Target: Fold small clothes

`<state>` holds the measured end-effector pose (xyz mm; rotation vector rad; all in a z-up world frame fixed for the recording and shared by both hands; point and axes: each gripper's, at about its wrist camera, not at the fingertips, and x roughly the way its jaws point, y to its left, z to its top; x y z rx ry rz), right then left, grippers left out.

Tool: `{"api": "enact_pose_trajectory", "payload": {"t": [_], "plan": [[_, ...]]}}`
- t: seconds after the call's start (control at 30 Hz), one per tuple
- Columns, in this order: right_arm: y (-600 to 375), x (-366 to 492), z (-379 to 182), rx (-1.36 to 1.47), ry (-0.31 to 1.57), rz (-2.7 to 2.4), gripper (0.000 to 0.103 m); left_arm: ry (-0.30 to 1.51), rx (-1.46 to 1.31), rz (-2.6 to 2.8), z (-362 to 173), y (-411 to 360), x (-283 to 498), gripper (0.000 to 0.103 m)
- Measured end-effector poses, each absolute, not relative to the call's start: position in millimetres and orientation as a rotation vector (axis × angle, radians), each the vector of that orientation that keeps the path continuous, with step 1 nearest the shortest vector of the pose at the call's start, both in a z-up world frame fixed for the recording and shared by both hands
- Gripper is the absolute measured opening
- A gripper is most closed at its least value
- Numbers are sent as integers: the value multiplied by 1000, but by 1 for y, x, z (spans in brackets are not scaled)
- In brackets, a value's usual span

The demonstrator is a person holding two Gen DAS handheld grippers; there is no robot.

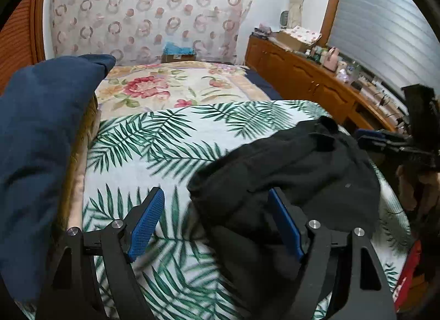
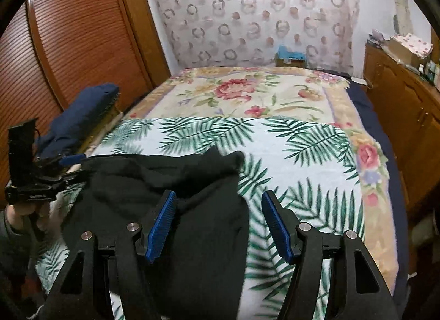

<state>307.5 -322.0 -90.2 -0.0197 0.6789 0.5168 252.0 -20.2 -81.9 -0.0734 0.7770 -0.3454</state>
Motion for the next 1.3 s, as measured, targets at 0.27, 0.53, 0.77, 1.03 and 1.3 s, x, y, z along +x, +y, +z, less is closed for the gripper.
{"api": "enact_pose_trajectory", "payload": {"t": [0.27, 0.53, 0.77, 1.03, 1.3], "plan": [[-321, 321, -116, -1, 776, 525, 71, 840, -58, -347, -102, -26, 246, 78], [-312, 333, -128, 29, 814, 532, 71, 882, -79, -382, -113, -29, 253, 78], [-310, 332, -131, 29, 799, 554, 71, 884, -112, -418, -113, -34, 255, 77], [-301, 322, -132, 5, 795, 591, 43, 885, -123, -450, -113, -37, 258, 36], [-292, 309, -130, -64, 759, 577, 21, 860, -168, -484, -105, -35, 256, 19]]}}
